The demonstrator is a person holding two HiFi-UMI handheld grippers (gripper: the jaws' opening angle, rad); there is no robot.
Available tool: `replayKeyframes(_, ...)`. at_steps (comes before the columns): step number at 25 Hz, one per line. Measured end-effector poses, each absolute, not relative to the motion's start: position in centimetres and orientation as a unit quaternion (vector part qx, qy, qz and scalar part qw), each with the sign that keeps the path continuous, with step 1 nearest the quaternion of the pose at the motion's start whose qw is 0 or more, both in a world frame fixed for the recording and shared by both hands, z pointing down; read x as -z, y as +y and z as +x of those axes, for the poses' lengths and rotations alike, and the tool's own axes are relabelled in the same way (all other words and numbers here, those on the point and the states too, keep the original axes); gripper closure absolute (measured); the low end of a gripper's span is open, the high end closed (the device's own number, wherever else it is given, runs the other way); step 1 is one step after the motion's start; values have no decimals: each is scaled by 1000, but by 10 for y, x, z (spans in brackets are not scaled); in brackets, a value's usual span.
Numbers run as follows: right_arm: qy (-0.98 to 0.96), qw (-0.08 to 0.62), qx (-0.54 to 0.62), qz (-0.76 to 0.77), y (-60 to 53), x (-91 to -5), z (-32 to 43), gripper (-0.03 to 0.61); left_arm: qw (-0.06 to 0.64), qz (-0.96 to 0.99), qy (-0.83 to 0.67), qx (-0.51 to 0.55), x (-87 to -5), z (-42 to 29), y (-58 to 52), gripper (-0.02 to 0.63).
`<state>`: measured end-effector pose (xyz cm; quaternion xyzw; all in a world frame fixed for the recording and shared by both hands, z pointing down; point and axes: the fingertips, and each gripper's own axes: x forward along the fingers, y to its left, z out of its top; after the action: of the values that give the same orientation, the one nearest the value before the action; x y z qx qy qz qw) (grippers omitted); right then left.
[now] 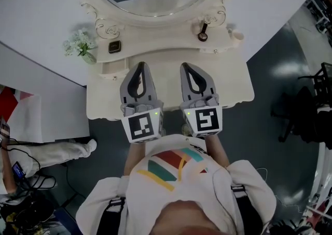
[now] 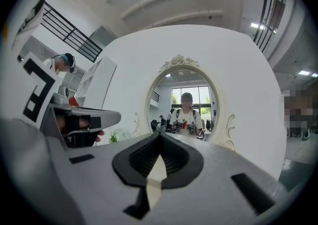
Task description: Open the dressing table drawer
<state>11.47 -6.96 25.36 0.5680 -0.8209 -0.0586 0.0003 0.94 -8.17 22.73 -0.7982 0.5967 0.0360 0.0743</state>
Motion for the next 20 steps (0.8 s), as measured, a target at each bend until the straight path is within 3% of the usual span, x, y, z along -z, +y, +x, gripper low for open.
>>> replayKeyframes(20, -815, -8, 66, 576, -74, -256, 116, 578, 73, -788, 610, -36, -228, -1, -85, 603)
